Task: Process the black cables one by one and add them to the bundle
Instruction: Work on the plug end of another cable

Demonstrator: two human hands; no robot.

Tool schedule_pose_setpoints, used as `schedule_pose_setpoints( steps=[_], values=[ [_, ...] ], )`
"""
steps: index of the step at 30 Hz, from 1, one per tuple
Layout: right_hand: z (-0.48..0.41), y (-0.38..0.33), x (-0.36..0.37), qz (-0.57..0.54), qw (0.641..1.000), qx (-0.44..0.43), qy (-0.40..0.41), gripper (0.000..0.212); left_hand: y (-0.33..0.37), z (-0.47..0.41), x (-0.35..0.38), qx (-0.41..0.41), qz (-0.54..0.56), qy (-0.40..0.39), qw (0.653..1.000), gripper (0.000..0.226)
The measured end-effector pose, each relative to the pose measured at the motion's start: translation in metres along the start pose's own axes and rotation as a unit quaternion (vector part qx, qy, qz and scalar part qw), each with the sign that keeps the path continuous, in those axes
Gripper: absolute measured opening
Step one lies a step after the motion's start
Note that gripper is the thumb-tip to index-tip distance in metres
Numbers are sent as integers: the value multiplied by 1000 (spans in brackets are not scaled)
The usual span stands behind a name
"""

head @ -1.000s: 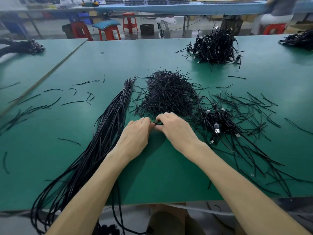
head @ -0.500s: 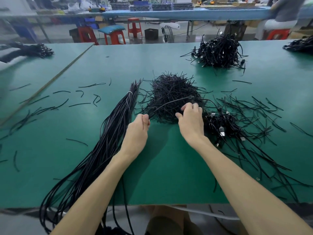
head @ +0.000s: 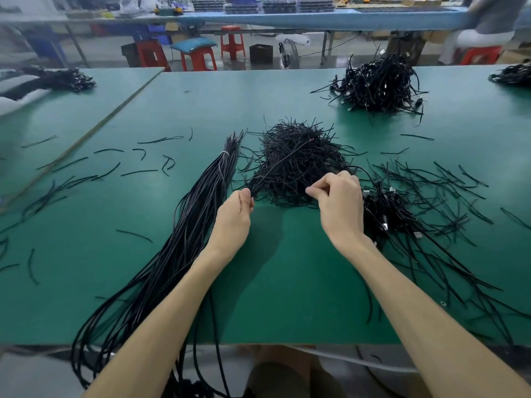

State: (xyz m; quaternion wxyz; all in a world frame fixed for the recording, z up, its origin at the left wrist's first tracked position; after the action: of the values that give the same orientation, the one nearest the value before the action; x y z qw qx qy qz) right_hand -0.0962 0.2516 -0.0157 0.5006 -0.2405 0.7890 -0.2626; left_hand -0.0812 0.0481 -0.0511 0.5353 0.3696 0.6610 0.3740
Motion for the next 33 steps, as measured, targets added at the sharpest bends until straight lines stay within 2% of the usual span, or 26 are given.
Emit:
schedule_pose_setpoints(
  steps=[3,7,11,16,24,33],
  values=[
    [6,3,-4,-49,999,21,13,9,2,1,-1,-11,18,-3,1000,42],
    [27,-7,-5,-189,981,23,33,15,-1,-3,-2,-34,26,0,999,41],
    [48,-21,9,-279,960,-3,-15,15,-2,-6,0,-26,11,-13,1000,42],
    [52,-20,36,-338,936,80,-64,9,-5,-4,4,14,-32,-40,999,41],
    [49,-13,45,-344,930,94,-89,11,0,4,5,60,-75,-37,995,41],
    [50,-16,48,-334,933,73,-116,7,5,5,3,50,30,-51,997,42]
  ],
)
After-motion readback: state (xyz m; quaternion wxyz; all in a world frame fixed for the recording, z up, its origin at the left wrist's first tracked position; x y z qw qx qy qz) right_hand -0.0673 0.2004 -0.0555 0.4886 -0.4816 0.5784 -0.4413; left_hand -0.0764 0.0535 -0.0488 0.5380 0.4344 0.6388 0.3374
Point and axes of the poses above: each hand's wrist, its own z-axis away from the middle knuckle, its own x-axis out of the palm, y = z × x, the point moved 2 cm from there along -z, towards the middle knuckle, and after that the axes turned 1 degree about -y, right-handed, at the moved point
